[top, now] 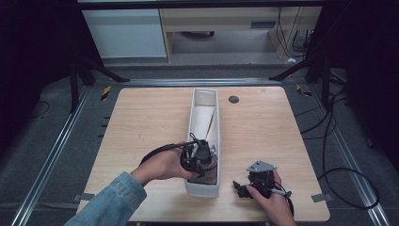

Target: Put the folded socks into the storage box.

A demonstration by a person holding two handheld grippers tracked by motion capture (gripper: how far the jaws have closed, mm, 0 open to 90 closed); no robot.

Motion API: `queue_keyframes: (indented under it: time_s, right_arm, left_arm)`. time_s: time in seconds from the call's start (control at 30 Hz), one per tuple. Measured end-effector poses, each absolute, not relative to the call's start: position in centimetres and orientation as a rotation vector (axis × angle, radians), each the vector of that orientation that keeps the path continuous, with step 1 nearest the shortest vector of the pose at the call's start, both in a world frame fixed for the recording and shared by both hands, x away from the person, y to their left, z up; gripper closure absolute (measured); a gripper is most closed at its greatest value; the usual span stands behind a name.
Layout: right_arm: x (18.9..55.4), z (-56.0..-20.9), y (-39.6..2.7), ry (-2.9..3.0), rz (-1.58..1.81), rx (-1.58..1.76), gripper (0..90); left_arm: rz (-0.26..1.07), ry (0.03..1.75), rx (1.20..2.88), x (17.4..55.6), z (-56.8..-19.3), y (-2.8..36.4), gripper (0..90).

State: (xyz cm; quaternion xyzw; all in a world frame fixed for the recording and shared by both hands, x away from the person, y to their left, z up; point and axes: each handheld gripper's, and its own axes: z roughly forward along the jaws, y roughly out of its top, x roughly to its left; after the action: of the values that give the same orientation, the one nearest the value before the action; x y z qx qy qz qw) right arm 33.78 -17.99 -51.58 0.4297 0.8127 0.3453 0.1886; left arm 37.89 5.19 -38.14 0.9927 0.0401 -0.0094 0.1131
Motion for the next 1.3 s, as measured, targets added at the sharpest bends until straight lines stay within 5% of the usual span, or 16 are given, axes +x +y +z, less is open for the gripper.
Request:
queue_keyframes:
  time_s: [0.7,1.3]
  right_arm:
    - [33.8,-51.6,-18.0,2.285,0.972,1.21,0.4]
    - [33.8,-51.6,-18.0,2.285,0.972,1.21,0.4]
  left_arm:
    - [0.029,0.181,2.802,40.6,-34.5,6.5,90.0]
    - [-0.037,0.157,2.853,40.3,-38.1,5.6,90.0]
